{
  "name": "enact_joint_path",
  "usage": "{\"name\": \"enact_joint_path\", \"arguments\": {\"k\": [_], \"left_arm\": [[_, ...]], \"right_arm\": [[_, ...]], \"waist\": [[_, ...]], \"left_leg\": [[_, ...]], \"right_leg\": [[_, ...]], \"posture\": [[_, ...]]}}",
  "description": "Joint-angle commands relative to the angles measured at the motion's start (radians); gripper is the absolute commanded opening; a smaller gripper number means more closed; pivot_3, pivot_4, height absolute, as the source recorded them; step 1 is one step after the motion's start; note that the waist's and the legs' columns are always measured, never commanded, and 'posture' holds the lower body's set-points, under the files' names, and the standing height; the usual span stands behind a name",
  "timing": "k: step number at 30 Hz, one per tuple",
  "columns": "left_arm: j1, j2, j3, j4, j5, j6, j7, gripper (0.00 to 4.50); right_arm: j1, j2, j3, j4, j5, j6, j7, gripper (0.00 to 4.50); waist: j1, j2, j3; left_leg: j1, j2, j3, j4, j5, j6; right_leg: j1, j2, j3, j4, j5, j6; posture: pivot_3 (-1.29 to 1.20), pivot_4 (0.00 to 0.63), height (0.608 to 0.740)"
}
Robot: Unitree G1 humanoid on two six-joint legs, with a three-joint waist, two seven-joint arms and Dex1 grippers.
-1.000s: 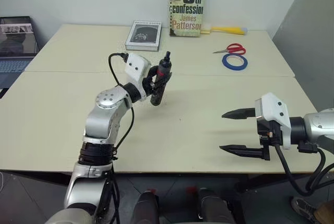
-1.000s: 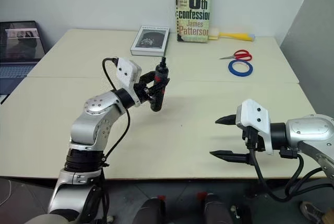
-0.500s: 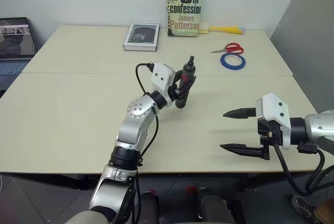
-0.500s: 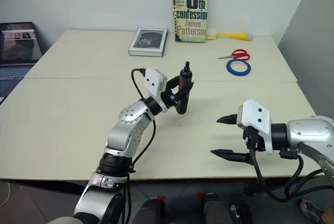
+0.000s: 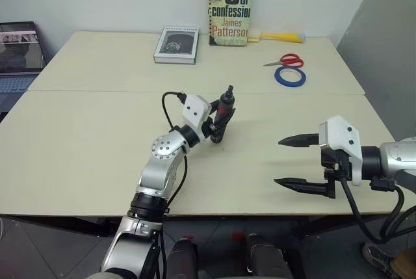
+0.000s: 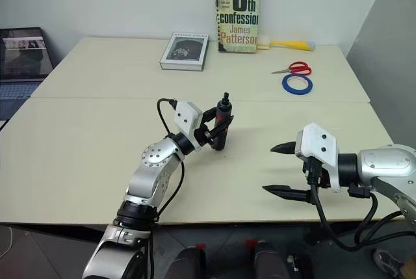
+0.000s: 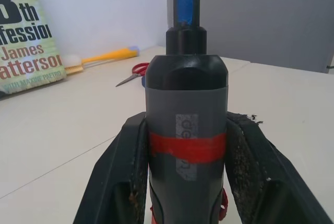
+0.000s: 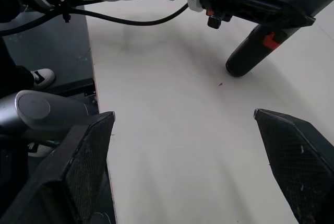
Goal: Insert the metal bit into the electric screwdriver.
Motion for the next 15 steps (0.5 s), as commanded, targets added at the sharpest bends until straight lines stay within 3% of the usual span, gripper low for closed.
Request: {"name": "enact_joint_path", "arguments": {"k": [1, 15], "left_arm": [[0.026, 0.025, 0.016, -0.067, -0.008, 0.02, 0.003, 1.67], [0.072, 0.051, 0.04, -0.171, -0.04, 0.083, 0.031, 1.67]], "right_arm": [[-0.016, -0.011, -0.033, -0.012, 0.004, -0.015, 0.004, 4.5], [-0.031, -0.011, -0.017, 0.007, -0.014, -0.034, 0.021, 4.5]], "waist": [[0.0, 0.0, 0.0], [-0.001, 0.0, 0.0]], "left_leg": [[0.0, 0.0, 0.0, 0.0, 0.0, 0.0], [0.0, 0.0, 0.0, 0.0, 0.0, 0.0]], "right_leg": [[0.0, 0.0, 0.0, 0.0, 0.0, 0.0], [0.0, 0.0, 0.0, 0.0, 0.0, -0.001]], "posture": [[0.0, 0.15, 0.74], [0.0, 0.15, 0.74]]}}
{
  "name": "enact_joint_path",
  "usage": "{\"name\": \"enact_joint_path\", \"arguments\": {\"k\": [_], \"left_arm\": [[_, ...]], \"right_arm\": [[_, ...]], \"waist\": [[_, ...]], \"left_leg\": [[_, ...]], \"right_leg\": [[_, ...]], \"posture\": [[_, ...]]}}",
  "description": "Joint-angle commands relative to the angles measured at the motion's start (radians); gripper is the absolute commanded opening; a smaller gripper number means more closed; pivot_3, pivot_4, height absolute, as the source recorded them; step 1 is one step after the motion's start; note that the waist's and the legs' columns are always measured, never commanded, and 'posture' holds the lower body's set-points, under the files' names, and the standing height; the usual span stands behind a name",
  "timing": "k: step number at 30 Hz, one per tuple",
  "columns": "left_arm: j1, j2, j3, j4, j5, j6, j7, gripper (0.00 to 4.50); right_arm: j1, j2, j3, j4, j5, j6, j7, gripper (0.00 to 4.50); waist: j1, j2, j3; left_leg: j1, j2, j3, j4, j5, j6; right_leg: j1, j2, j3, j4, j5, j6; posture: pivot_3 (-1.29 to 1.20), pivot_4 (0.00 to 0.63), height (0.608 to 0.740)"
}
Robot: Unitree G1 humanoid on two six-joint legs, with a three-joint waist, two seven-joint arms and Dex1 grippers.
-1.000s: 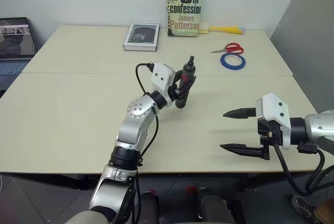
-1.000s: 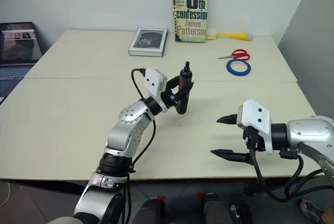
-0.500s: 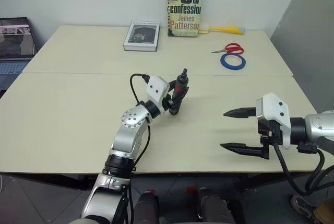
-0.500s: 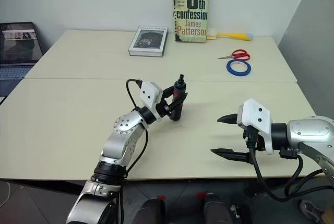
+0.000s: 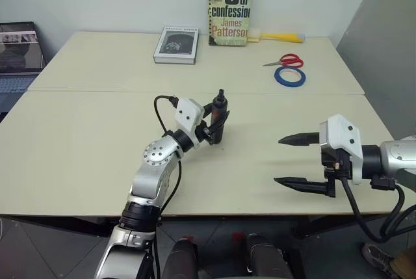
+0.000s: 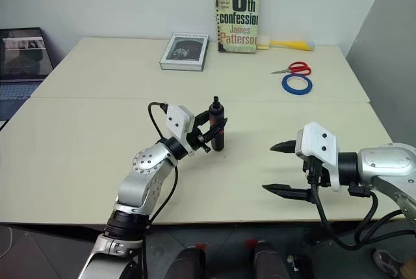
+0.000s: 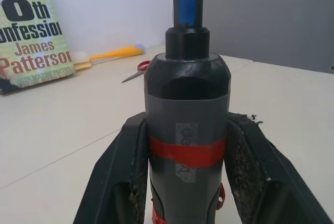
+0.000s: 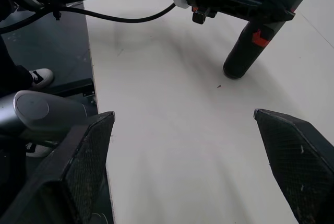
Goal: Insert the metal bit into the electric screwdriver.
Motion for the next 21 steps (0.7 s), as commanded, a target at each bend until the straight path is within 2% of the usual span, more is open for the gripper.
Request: {"name": "enact_joint_path", "arguments": {"k": [1, 9, 21], "left_arm": [[0.011, 0.025, 0.037, -0.064, -0.019, 0.023, 0.011, 1.67], [0.031, 0.045, 0.059, -0.122, -0.051, 0.076, 0.027, 1.67], [-0.021, 0.039, 0.063, -0.132, -0.069, 0.093, 0.049, 1.67]], "right_arm": [[-0.023, -0.01, -0.018, 0.001, -0.01, -0.022, 0.009, 4.5], [-0.025, 0.0, -0.012, 0.007, -0.026, -0.037, 0.012, 4.5], [-0.031, 0.008, 0.002, 0.019, -0.05, -0.063, 0.01, 4.5]], "waist": [[0.0, 0.0, 0.0], [0.0, 0.0, 0.0], [0.0, 0.0, 0.0]], "left_leg": [[0.0, 0.0, 0.0, 0.0, 0.0, 0.0], [0.0, 0.0, 0.0, -0.001, 0.0, 0.0], [-0.001, 0.0, 0.0, -0.001, 0.0, 0.0]], "right_leg": [[0.0, 0.0, 0.0, 0.0, 0.0, 0.0], [0.0, 0.0, 0.0, 0.0, 0.0, 0.0], [-0.001, 0.0, 0.0, -0.002, 0.0, 0.0]], "posture": [[0.0, 0.15, 0.74], [0.0, 0.15, 0.74], [0.0, 0.15, 0.74]]}}
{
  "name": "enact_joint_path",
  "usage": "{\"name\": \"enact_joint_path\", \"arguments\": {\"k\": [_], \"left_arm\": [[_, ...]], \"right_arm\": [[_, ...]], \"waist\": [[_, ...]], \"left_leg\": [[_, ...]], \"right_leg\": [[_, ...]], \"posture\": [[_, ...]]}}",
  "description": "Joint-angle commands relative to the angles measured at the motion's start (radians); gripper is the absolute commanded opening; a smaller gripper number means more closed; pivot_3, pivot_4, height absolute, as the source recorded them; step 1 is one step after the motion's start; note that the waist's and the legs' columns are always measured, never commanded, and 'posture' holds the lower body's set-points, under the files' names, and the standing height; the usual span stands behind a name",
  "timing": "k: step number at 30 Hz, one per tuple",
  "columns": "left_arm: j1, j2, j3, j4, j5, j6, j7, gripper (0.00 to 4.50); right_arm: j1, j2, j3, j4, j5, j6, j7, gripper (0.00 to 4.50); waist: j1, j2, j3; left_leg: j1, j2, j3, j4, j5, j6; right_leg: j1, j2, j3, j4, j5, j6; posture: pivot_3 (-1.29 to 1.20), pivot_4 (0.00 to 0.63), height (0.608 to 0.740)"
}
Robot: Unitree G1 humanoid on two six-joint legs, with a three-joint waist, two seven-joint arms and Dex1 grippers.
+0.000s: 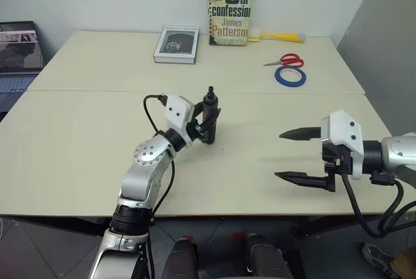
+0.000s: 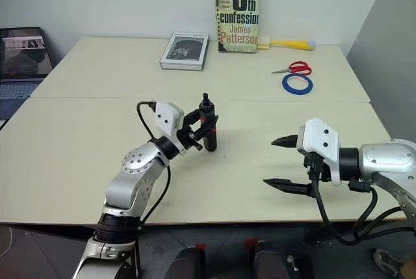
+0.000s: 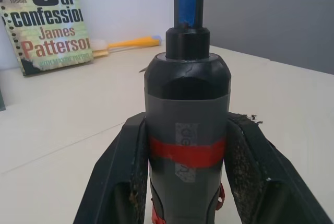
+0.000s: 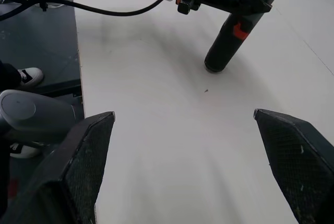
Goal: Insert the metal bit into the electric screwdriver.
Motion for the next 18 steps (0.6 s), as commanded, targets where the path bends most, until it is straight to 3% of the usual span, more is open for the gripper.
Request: {"name": "enact_joint_path", "arguments": {"k": [1, 18], "left_arm": [[-0.04, 0.0, 0.023, -0.057, -0.018, -0.01, 0.005, 1.67], [-0.016, -0.025, 0.004, -0.086, -0.03, -0.008, -0.005, 1.66]], "right_arm": [[-0.012, 0.002, -0.01, -0.012, -0.007, -0.02, 0.001, 4.5], [-0.001, 0.015, -0.035, -0.008, -0.041, -0.039, -0.007, 4.5]], "waist": [[0.0, 0.0, 0.0], [0.002, 0.0, 0.0]], "left_leg": [[0.0, 0.0, 0.0, 0.0, 0.0, 0.0], [-0.003, 0.0, 0.0, -0.006, 0.0, 0.0]], "right_leg": [[0.0, 0.0, 0.0, 0.0, 0.0, 0.0], [0.0, 0.0, -0.001, -0.01, 0.004, 0.008]], "posture": [[0.0, 0.15, 0.74], [0.0, 0.15, 0.74]]}}
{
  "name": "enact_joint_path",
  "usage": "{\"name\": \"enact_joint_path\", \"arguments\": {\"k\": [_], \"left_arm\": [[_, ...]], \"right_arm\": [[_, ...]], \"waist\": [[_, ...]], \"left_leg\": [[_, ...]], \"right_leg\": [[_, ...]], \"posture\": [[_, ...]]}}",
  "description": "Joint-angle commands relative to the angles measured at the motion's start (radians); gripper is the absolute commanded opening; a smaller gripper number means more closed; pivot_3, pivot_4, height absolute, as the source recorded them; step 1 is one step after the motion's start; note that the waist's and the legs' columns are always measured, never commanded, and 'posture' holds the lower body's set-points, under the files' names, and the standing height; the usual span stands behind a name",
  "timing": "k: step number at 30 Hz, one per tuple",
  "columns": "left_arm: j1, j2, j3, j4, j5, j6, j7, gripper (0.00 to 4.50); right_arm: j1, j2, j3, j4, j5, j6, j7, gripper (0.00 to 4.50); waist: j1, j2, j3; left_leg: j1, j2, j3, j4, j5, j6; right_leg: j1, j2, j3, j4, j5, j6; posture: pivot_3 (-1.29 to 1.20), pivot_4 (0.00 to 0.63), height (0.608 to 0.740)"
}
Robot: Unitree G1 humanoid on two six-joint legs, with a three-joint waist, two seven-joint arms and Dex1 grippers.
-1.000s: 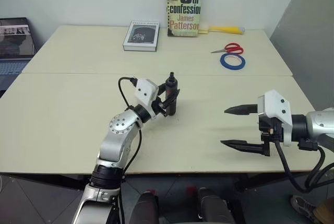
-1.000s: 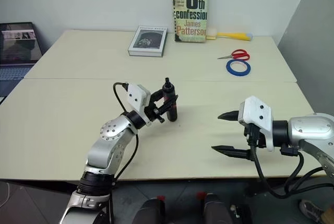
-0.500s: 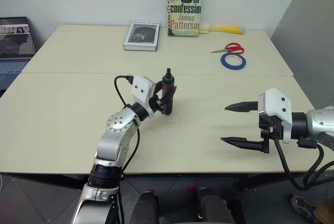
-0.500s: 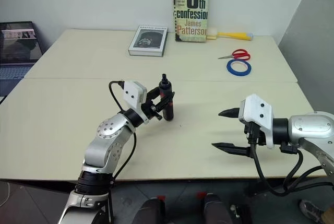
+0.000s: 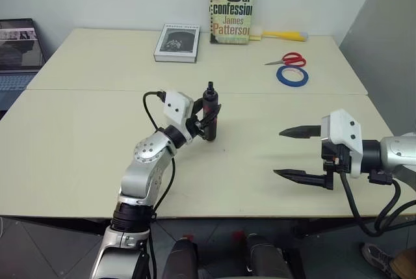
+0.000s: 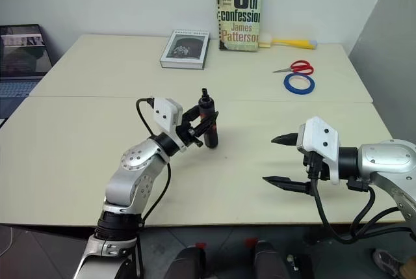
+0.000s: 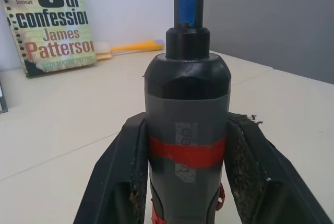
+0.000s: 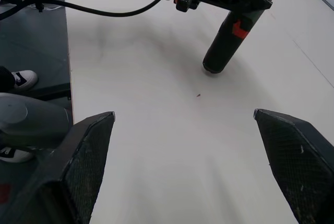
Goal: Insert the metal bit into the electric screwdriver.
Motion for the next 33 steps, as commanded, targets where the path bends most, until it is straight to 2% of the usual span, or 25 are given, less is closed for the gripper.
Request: {"name": "enact_joint_path", "arguments": {"k": [1, 8, 12, 14, 18, 22, 23, 27, 33], "left_arm": [[-0.007, -0.006, -0.01, -0.085, -0.007, -0.036, -0.008, 1.66], [-0.024, 0.013, -0.064, -0.17, -0.009, -0.013, -0.057, 1.66], [-0.026, -0.01, -0.103, -0.217, -0.032, -0.004, -0.079, 1.66], [-0.019, -0.023, -0.121, -0.216, -0.032, -0.003, -0.084, 1.66], [-0.011, -0.057, -0.165, -0.188, -0.012, -0.034, -0.093, 1.66], [-0.011, -0.072, -0.179, -0.163, -0.009, -0.052, -0.105, 1.66], [-0.015, -0.081, -0.191, -0.158, -0.001, -0.054, -0.1, 1.66], [-0.013, -0.076, -0.208, -0.118, 0.0, -0.095, -0.151, 1.66], [-0.02, -0.091, -0.214, -0.097, 0.018, -0.115, -0.146, 1.66]], "right_arm": [[0.002, -0.017, -0.043, -0.001, -0.014, -0.02, 0.002, 4.5], [0.102, -0.155, -0.117, 0.137, -0.097, -0.034, 0.082, 4.5], [0.151, -0.258, -0.117, 0.309, -0.22, -0.069, 0.119, 4.5], [0.15, -0.287, -0.097, 0.366, -0.242, -0.068, 0.137, 4.5], [0.076, -0.343, 0.032, 0.486, -0.31, 0.01, 0.162, 4.5], [-0.105, -0.315, 0.178, 0.592, -0.355, 0.11, 0.197, 4.5], [-0.124, -0.316, 0.195, 0.621, -0.366, 0.102, 0.213, 4.5], [-0.344, -0.237, 0.418, 0.858, -0.539, 0.023, 0.33, 4.5], [-0.437, -0.152, 0.516, 1.051, -0.666, -0.071, 0.379, 4.5]], "waist": [[0.0, 0.0, 0.0], [0.004, 0.0, 0.0], [0.004, 0.001, 0.0], [0.003, 0.001, 0.0], [-0.003, 0.002, 0.0], [-0.007, 0.005, 0.001], [-0.006, 0.006, 0.001], [-0.006, 0.007, 0.001], [-0.003, 0.01, 0.002]], "left_leg": [[0.0, 0.0, 0.0, 0.0, 0.0, 0.0], [0.0, 0.0, 0.0, 0.0, 0.0, 0.0], [0.0, -0.001, 0.001, 0.0, 0.0, 0.0], [0.0, -0.001, 0.001, 0.0, 0.0, 0.0], [0.001, 0.0, 0.002, 0.0, 0.0, 0.0], [0.003, 0.0, 0.004, 0.001, 0.0, 0.0], [0.003, 0.0, 0.004, 0.001, 0.0, 0.0], [0.004, -0.001, 0.004, 0.001, 0.0, 0.0], [0.003, -0.001, 0.005, 0.0, 0.0, 0.0]], "right_leg": [[0.0, 0.0, 0.0, 0.0, 0.0, 0.0], [0.0, -0.001, 0.0, 0.0, 0.0, 0.0], [0.0, -0.001, 0.0, 0.0, 0.0, 0.0], [0.0, -0.001, 0.0, 0.0, -0.002, -0.004], [0.0, -0.001, 0.001, 0.001, -0.003, -0.005], [0.0, -0.001, 0.003, 0.001, -0.002, -0.006], [0.0, -0.001, 0.003, 0.001, -0.001, -0.006], [0.001, -0.001, 0.003, 0.001, -0.001, -0.006], [0.0, -0.001, 0.003, 0.0, 0.001, -0.001]], "posture": [[0.0, 0.15, 0.74], [0.0, 0.15, 0.74], [0.0, 0.15, 0.74], [0.0, 0.15, 0.74], [0.0, 0.15, 0.74], [0.0, 0.15, 0.74], [0.0, 0.15, 0.74], [0.0, 0.15, 0.74], [0.0, 0.15, 0.74]]}}
